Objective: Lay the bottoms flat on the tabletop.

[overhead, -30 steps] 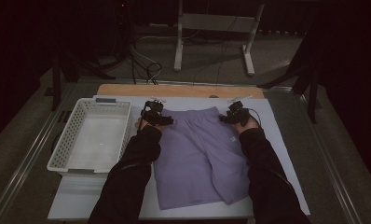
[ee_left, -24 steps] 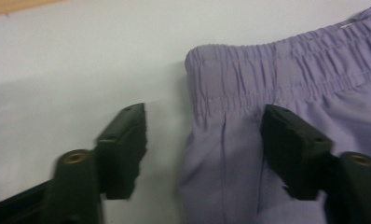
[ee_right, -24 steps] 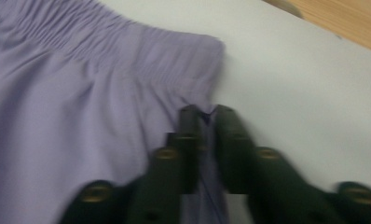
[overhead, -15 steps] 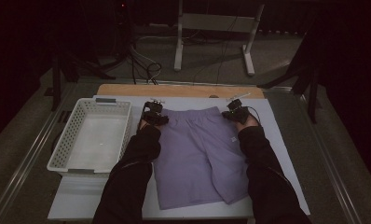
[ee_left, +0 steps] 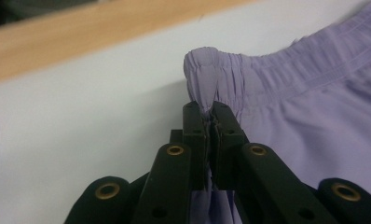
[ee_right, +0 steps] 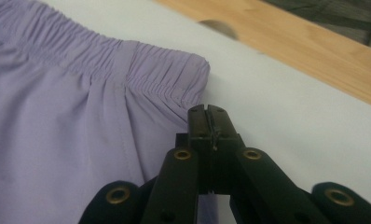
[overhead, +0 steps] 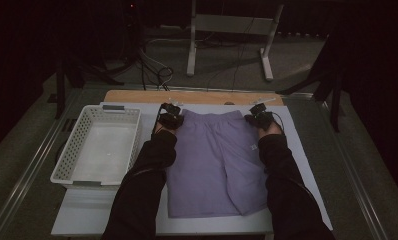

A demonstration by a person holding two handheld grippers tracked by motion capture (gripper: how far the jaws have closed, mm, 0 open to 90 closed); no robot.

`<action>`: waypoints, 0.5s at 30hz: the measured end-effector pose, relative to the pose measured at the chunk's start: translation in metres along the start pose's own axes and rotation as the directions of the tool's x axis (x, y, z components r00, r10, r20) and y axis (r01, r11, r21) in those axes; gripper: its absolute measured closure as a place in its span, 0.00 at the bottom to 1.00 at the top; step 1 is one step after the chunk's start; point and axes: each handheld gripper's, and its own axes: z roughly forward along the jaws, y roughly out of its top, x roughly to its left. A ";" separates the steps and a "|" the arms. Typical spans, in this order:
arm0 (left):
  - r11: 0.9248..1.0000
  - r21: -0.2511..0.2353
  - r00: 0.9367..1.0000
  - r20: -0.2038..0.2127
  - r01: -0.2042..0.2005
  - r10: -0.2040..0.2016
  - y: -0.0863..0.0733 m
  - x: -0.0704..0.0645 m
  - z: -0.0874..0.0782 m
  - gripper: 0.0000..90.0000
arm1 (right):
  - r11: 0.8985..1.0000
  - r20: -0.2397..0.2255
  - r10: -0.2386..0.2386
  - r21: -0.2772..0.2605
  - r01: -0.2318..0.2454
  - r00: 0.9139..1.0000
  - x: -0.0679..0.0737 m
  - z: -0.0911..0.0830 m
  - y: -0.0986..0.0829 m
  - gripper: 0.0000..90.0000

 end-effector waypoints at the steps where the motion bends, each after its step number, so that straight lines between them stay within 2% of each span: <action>1: 0.999 -0.021 0.999 0.026 -0.032 0.032 0.004 -0.003 0.003 0.96 | 1.000 0.026 0.019 -0.003 -0.019 0.999 -0.004 -0.004 -0.001 1.00; 2: 0.999 -0.021 0.999 0.026 -0.032 0.032 0.004 -0.003 0.003 0.96 | 1.000 0.026 0.019 -0.003 -0.019 0.999 -0.004 -0.004 -0.001 1.00; 3: 0.998 -0.035 0.998 0.043 -0.054 0.055 0.008 -0.006 0.006 0.96 | 1.000 0.043 0.030 0.004 -0.031 0.999 -0.009 -0.007 -0.002 1.00; 6: 0.996 -0.053 0.996 0.056 -0.072 0.075 0.010 -0.008 0.009 0.96 | 0.999 0.066 0.051 0.006 -0.052 0.997 -0.013 -0.010 -0.004 1.00; 9: 0.995 -0.058 0.992 0.092 -0.085 0.091 0.015 -0.014 0.016 0.96 | 0.996 0.108 0.086 0.011 -0.087 0.990 -0.020 -0.014 -0.009 1.00; 10: 0.995 -0.062 0.991 0.096 -0.085 0.090 0.016 -0.015 0.017 0.96 | 0.994 0.145 0.108 0.011 -0.111 0.984 -0.023 -0.018 -0.011 1.00; 11: 0.994 -0.057 0.991 0.094 -0.095 0.100 0.018 -0.019 0.021 0.96 | 0.992 0.148 0.123 0.009 -0.126 0.981 -0.024 -0.018 -0.012 1.00; 15: 0.993 -0.070 0.990 0.099 -0.094 0.101 0.020 -0.021 0.024 0.96 | 0.990 0.153 0.137 0.012 -0.140 0.979 -0.024 -0.017 -0.014 1.00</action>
